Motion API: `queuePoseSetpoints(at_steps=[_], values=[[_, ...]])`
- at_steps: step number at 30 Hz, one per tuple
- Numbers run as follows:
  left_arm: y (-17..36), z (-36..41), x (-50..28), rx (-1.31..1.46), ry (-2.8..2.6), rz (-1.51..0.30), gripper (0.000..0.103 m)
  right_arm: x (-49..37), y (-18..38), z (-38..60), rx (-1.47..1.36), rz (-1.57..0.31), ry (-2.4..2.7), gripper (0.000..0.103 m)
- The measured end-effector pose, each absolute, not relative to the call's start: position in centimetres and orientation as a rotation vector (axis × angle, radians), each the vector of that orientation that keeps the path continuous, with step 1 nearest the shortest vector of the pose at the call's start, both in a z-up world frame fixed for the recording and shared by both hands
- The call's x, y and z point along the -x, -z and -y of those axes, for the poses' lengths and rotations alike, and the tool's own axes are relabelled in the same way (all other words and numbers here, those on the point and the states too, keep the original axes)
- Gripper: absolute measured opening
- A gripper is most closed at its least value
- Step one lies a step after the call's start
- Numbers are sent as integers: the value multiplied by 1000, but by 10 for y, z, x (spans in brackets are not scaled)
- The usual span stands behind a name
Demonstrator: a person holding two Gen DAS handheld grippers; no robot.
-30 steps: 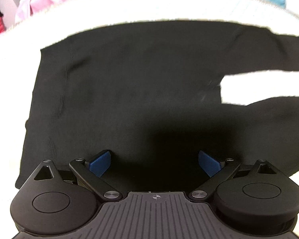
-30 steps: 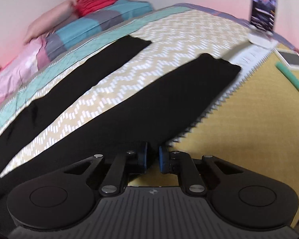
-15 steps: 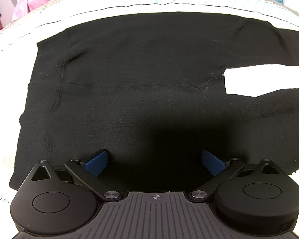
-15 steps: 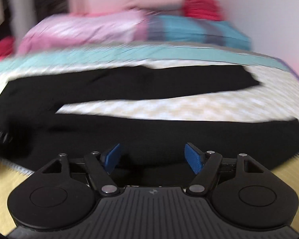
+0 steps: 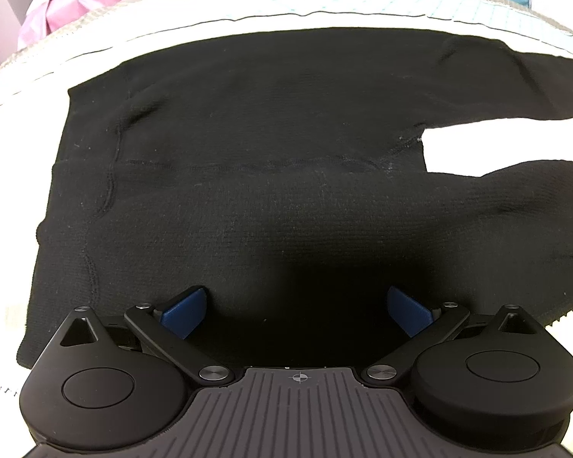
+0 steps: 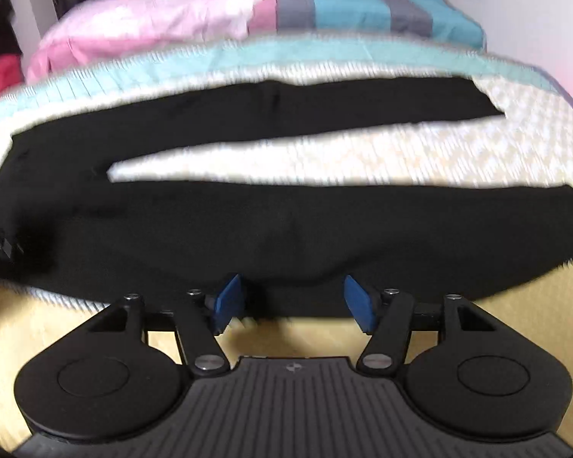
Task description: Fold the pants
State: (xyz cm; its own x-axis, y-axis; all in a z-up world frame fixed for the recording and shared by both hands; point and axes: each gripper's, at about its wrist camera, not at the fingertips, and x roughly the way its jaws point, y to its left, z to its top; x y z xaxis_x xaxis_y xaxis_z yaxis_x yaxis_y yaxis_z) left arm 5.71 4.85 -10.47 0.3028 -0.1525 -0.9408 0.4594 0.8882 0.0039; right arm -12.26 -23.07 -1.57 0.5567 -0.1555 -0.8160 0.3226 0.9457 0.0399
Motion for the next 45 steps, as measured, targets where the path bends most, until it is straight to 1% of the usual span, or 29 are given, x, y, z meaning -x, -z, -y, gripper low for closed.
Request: queuePoseSetpoints(at_steps=[3, 6, 9, 11, 17, 18, 20, 22, 24, 26, 29, 34, 35, 37, 41, 45], values=[[104, -48, -56, -296, 414, -1198, 103, 103, 12, 222, -183, -918, 251, 68], [105, -48, -56, -297, 413, -1199, 103, 83, 20, 212, -190, -921, 223, 68], [105, -48, -55, -298, 412, -1198, 103, 72, 43, 210, -192, -1034, 220, 68], [105, -49, -54, -297, 415, -1195, 103, 77, 40, 201, -106, -1046, 203, 66], [107, -54, -51, -291, 423, -1180, 103, 86, 24, 206, -113, -1127, 194, 68], [107, -54, -51, -290, 423, -1179, 103, 85, 19, 205, -122, -1108, 204, 69], [107, -55, -51, -289, 425, -1175, 103, 81, 13, 200, -125, -1060, 194, 76], [107, -55, -50, -292, 425, -1173, 103, 75, 17, 194, -118, -1049, 194, 76], [108, -55, -49, -292, 424, -1173, 103, 70, 26, 188, -119, -1066, 184, 77], [107, -55, -49, -293, 425, -1171, 103, 72, 39, 183, -116, -1111, 177, 81], [107, -55, -47, -293, 426, -1166, 103, 84, 40, 180, -74, -1087, 162, 83], [107, -57, -40, -296, 413, -1156, 103, 89, 39, 185, -46, -1160, 143, 91], [107, -57, -39, -297, 411, -1155, 103, 88, 39, 183, -22, -1174, 139, 91], [106, -59, -37, -298, 410, -1157, 103, 89, 33, 181, 2, -1159, 167, 89], [102, -63, -32, -297, 419, -1163, 103, 88, 17, 181, -67, -1052, 151, 89], [94, -68, -29, -288, 414, -1172, 103, 77, 14, 174, -68, -1014, 137, 87]])
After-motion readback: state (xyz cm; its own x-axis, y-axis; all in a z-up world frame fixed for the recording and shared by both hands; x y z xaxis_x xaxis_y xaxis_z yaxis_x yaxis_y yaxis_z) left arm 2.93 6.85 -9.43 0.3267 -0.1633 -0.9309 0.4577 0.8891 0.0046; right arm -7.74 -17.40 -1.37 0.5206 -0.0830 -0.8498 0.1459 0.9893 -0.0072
